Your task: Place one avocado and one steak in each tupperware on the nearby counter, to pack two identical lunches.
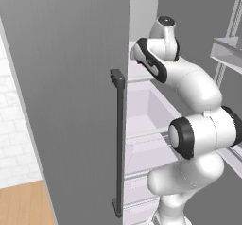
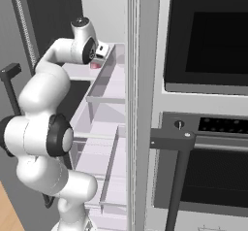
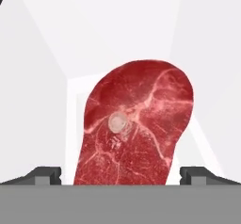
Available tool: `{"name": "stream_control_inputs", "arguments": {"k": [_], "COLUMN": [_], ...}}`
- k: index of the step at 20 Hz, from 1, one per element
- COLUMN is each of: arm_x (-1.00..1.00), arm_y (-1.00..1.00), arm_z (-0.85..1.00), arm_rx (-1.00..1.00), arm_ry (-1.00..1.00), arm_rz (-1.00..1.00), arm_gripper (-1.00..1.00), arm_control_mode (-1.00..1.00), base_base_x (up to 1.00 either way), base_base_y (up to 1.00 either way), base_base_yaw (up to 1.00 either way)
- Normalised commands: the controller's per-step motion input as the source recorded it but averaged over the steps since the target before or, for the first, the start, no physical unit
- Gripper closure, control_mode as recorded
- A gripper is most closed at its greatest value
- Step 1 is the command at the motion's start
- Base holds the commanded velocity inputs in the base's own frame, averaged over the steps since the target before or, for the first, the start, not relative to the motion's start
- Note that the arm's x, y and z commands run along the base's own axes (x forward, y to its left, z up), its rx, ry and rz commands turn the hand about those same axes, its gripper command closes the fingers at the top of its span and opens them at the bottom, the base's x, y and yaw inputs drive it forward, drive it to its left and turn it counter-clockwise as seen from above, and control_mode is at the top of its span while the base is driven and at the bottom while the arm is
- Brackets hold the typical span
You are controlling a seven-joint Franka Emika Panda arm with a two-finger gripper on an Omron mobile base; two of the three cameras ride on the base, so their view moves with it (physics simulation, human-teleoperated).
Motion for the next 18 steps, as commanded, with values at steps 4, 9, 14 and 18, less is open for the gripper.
{"name": "stream_control_inputs", "arguments": {"k": [4, 9, 14, 18], "arm_x": [0.23, 0.12, -0.37, -1.0], "arm_y": [0.04, 0.0, 0.0, 0.0], "arm_z": [-0.45, -0.23, -0.09, -0.01], "arm_rx": [0.0, 0.0, 0.0, 0.04], "arm_ry": [0.0, -0.05, -0.02, -0.3], "arm_rz": [0.0, 0.0, 0.0, 0.0], "arm_gripper": [1.0, 1.0, 1.0, 1.0], "arm_control_mode": [-1.0, -1.0, -1.0, -1.0], "base_base_x": [0.0, 0.0, 0.0, 0.0], "base_base_y": [0.0, 0.0, 0.0, 0.0], "base_base_yaw": [0.0, 0.0, 0.0, 0.0]}}
